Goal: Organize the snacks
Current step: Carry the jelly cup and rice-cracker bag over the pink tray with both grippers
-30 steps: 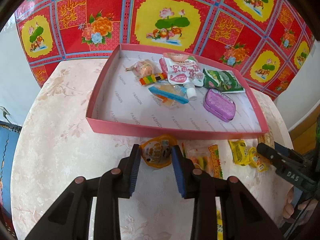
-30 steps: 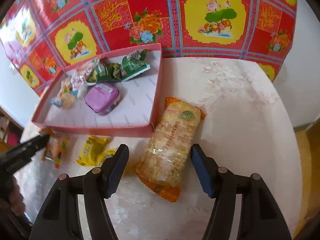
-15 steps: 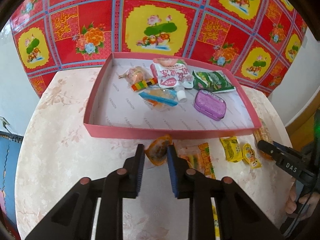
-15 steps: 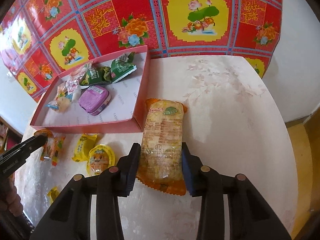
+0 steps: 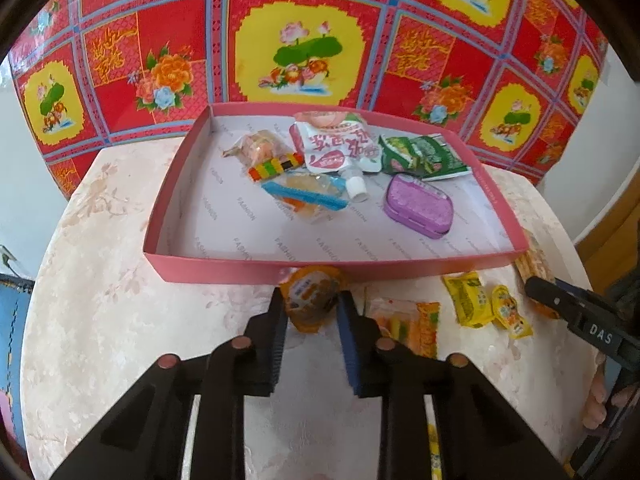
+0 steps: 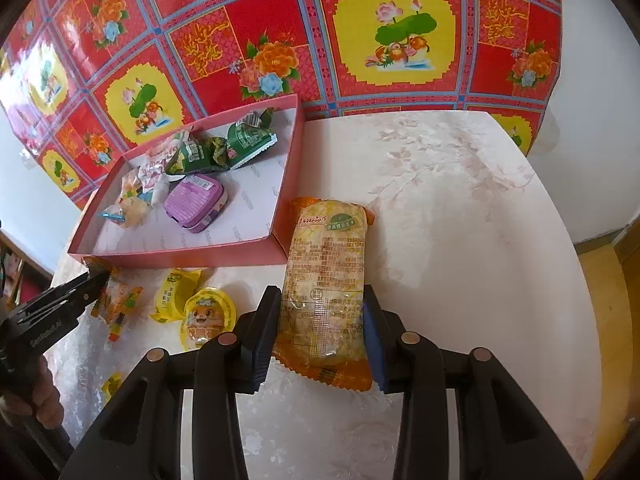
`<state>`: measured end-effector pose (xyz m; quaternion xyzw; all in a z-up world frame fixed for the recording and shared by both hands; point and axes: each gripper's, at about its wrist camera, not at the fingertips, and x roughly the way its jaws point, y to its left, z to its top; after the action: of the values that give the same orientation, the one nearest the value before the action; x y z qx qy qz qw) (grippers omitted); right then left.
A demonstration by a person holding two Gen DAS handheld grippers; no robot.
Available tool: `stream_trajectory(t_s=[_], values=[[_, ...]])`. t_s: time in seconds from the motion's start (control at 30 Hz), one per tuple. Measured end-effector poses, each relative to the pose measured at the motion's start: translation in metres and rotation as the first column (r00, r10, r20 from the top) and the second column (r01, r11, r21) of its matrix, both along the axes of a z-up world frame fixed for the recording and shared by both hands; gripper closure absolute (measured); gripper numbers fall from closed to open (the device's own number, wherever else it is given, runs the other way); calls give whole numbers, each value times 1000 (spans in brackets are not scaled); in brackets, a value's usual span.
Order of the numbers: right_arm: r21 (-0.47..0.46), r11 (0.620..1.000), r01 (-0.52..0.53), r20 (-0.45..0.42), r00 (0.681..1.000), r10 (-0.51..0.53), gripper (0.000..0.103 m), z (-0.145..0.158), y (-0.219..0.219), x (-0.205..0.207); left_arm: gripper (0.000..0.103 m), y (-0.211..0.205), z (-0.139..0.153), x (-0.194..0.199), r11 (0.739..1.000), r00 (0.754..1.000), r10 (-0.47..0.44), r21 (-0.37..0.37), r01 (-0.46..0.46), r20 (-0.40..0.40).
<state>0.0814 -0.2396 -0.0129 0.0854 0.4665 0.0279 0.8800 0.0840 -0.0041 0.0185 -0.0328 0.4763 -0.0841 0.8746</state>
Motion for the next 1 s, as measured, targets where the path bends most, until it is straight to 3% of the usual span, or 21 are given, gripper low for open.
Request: stream_trajectory(t_s=[0.47,1.0], values=[[11,1000,-14,63,998,14,63,22,6,-9,82,7,32,-12,999,998,-5,-39,7,70],[6,997,-77,95,993,76,63,35,35,23,82,19,35,28,999,995,32,3,-32,94]])
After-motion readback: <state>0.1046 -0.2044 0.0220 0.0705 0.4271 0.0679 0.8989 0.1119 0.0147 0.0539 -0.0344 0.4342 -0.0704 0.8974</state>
